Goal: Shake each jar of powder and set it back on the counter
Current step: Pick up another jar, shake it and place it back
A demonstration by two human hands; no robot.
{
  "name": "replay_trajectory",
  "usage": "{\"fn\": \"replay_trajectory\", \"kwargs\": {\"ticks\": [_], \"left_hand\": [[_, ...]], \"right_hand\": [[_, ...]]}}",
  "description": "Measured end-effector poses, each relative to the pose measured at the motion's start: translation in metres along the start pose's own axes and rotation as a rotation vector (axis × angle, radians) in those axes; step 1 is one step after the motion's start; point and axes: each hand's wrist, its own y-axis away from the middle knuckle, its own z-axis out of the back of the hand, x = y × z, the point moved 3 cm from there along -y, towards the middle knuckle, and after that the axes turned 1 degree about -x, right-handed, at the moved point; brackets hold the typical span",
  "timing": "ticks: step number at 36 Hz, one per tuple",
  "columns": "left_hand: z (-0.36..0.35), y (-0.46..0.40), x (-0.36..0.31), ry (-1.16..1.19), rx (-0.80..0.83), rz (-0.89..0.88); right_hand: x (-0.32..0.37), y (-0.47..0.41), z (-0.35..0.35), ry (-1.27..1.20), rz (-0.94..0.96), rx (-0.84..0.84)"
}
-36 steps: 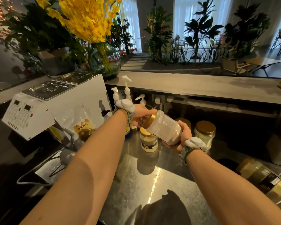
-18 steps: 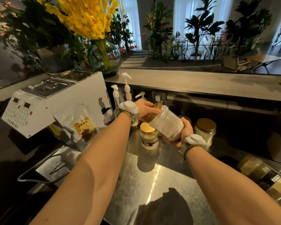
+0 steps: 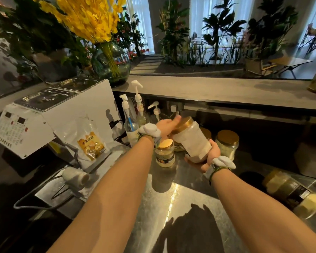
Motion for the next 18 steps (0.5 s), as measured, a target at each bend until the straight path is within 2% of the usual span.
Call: {"fn": "replay_trajectory", "kwargs": {"ticks": [2, 4, 6, 8, 10, 14, 18], "left_hand": [[-0.011, -0.004, 0.014, 0.277, 0.030, 0.209], [-0.026, 0.002, 0.027, 0.401, 0.161, 0.362], [-0.038, 0.004, 0.040, 0.485, 0.222, 0.402], [-0.047, -0.001, 0.051, 0.591, 0.166, 0.369], [-0.054, -0.008, 0.058, 0.592, 0.109, 0.307], [-0.073, -0.022, 0.073, 0.347, 0.088, 0.260], [-0.089, -0.027, 0.082, 0.201, 0.085, 0.198]], "right_hand": [[0.000, -0.003, 0.008, -0.002, 0.018, -0.028], [-0.001, -0.003, 0.015, 0.032, 0.018, -0.047], [-0.001, -0.002, 0.021, 0.067, 0.016, -0.069], [-0.001, -0.004, 0.029, 0.157, 0.021, -0.114], [-0.001, -0.006, 0.038, 0.272, 0.028, -0.156], [0.000, -0.029, 0.057, 0.507, 0.064, -0.188], [-0.012, -0.030, 0.060, 0.431, -0.008, -0.121]]}}
